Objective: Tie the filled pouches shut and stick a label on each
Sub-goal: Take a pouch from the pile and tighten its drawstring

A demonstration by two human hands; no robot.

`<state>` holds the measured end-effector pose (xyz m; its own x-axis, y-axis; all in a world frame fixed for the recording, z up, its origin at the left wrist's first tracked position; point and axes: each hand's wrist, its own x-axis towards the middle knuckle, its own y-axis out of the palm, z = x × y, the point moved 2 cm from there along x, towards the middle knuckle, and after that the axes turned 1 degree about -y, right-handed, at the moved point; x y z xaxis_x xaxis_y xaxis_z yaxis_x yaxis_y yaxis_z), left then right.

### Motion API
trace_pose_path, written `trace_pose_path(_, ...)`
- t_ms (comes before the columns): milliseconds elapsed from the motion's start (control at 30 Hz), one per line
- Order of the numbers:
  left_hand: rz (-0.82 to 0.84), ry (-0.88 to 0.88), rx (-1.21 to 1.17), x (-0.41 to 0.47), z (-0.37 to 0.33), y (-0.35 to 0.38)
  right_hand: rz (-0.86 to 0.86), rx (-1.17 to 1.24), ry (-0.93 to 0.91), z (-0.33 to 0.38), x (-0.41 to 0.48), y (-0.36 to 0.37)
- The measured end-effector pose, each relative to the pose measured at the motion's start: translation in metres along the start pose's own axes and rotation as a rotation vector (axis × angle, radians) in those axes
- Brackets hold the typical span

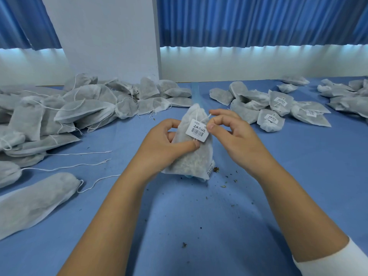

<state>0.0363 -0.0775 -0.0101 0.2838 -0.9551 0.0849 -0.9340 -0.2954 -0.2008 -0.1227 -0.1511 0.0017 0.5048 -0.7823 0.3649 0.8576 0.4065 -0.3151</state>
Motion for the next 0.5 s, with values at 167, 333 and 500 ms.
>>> trace_pose_path(167, 0.022, 0.022, 0.027, 0.0, 0.001, 0.001, -0.096, -0.086, -0.001, -0.004, -0.001, 0.003)
trace_pose_path(333, 0.001, 0.017, 0.02, -0.001, 0.0, 0.005, -0.187, -0.12, -0.056, -0.004, -0.004, 0.007)
trace_pose_path(500, -0.207, 0.035, 0.001, 0.001, -0.002, 0.011, -0.235, -0.099, -0.089, -0.004, -0.005, 0.01)
